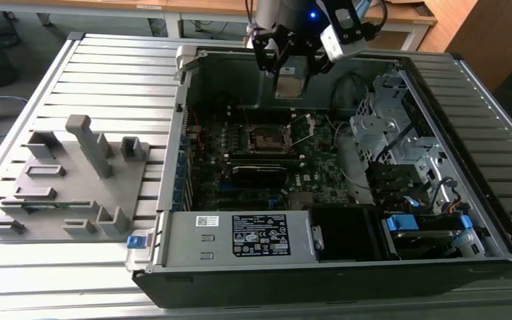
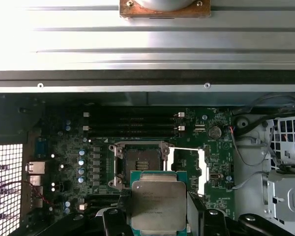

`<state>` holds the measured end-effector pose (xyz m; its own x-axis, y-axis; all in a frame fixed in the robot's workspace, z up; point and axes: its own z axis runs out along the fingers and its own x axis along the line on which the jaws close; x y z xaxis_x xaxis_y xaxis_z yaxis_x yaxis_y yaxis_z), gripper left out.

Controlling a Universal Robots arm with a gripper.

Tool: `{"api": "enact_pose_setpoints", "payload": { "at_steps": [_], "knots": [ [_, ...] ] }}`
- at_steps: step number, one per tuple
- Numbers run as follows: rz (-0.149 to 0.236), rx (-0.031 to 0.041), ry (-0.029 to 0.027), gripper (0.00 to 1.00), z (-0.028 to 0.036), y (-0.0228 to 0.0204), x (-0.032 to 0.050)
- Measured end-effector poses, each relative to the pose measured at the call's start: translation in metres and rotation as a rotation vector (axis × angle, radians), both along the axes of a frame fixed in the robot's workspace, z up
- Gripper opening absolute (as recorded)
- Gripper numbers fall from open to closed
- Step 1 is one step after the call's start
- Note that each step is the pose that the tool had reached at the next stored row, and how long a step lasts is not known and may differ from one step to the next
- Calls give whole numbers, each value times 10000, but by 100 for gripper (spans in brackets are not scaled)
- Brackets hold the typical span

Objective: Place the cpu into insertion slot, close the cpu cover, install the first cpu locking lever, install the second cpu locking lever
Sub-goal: 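Place the cpu into insertion slot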

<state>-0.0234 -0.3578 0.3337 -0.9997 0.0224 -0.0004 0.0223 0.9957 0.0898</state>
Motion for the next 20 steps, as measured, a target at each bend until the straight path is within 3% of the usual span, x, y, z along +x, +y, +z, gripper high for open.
{"api": "enact_pose_setpoints", "payload": {
  "at_steps": [14,20],
  "knots": [
    [2,1,-20,54,-70,0,-2],
    [6,1,-50,54,-131,0,-3]
  ]
}}
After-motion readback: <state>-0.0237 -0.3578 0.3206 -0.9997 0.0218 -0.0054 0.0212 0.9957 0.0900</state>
